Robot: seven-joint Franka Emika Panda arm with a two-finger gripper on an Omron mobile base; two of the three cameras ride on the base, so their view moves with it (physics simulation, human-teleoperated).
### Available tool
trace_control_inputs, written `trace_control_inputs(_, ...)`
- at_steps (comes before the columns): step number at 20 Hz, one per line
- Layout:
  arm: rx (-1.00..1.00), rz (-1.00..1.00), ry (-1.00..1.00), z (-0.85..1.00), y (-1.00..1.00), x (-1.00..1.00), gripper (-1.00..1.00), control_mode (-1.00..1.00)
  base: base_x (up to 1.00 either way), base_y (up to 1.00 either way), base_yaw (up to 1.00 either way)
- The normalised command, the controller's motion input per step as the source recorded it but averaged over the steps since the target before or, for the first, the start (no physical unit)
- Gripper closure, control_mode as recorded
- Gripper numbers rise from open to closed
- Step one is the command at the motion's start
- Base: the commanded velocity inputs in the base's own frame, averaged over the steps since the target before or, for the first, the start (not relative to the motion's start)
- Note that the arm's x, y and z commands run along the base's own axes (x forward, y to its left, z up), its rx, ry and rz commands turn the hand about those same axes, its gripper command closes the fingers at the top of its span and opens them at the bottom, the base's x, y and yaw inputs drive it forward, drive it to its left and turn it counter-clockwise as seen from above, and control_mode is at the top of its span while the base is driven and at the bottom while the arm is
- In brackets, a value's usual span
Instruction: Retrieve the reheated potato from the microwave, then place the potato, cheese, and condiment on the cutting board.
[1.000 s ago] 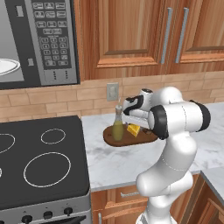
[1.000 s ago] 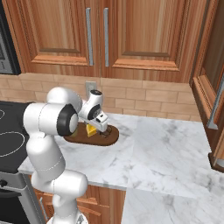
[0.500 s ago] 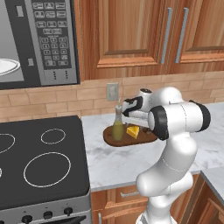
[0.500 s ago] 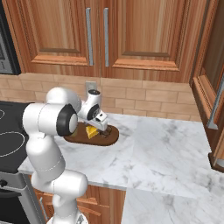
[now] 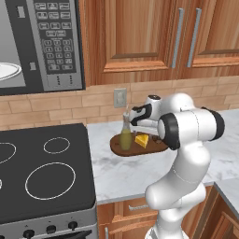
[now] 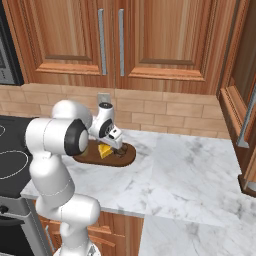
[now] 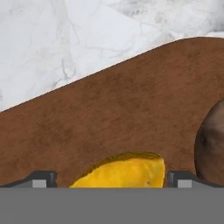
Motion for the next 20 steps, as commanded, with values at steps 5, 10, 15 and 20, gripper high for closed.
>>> trace_control_inputs(5, 0.0, 0.0, -0.06, 0.14, 0.0, -0.04, -1.0, -1.0, 0.0, 0.0, 0.0)
trace_control_inputs(10, 0.0, 0.0, -0.09, 0.23, -0.05, -0.1, -1.0, -1.0, 0.0, 0.0, 0.0)
trace_control_inputs(15, 0.0, 0.0, -0.01, 0.23, -0.18, -0.18, -1.0, -1.0, 0.0, 0.0, 0.0)
trace_control_inputs(20, 0.0, 0.0, 0.0, 0.2, -0.18, -0.43, -1.0, -1.0, 0.0, 0.0, 0.0)
